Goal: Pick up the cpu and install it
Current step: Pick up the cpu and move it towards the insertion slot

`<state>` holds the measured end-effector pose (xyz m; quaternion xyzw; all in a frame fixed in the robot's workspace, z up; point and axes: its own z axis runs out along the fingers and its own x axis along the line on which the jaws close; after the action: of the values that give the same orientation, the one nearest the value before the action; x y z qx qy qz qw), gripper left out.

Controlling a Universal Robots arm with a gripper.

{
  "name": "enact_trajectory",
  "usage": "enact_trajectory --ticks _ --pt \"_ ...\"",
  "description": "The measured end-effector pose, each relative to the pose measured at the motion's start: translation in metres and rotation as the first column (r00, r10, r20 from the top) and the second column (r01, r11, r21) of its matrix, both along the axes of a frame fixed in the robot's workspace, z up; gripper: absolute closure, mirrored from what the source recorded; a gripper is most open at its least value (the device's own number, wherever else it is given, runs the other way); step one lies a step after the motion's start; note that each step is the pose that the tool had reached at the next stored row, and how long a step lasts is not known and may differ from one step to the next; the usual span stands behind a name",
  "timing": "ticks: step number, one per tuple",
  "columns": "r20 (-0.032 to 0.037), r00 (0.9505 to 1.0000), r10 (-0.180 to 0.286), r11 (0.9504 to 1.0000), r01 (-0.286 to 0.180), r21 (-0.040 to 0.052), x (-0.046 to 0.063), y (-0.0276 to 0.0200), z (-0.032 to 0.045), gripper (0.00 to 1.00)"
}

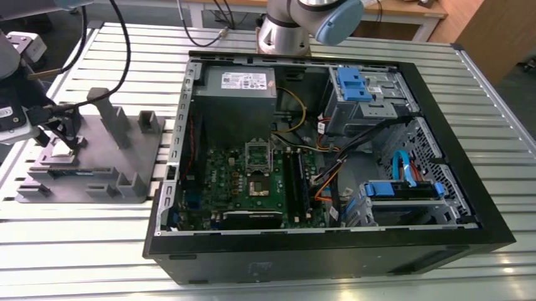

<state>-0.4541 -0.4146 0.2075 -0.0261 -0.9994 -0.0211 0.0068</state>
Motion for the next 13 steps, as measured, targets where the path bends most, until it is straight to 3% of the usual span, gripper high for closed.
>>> enact_trajectory --ticks 7,13 --pt "-0.0001 0.9998 0.020 0.9998 -0.020 0.0000 0.0000 0.0002 -0.0054 0.46" --pt "-0.0001 0.9998 0.020 0.9998 -0.020 0.0003 -0.0001 0.0031 -0.0076 0.46"
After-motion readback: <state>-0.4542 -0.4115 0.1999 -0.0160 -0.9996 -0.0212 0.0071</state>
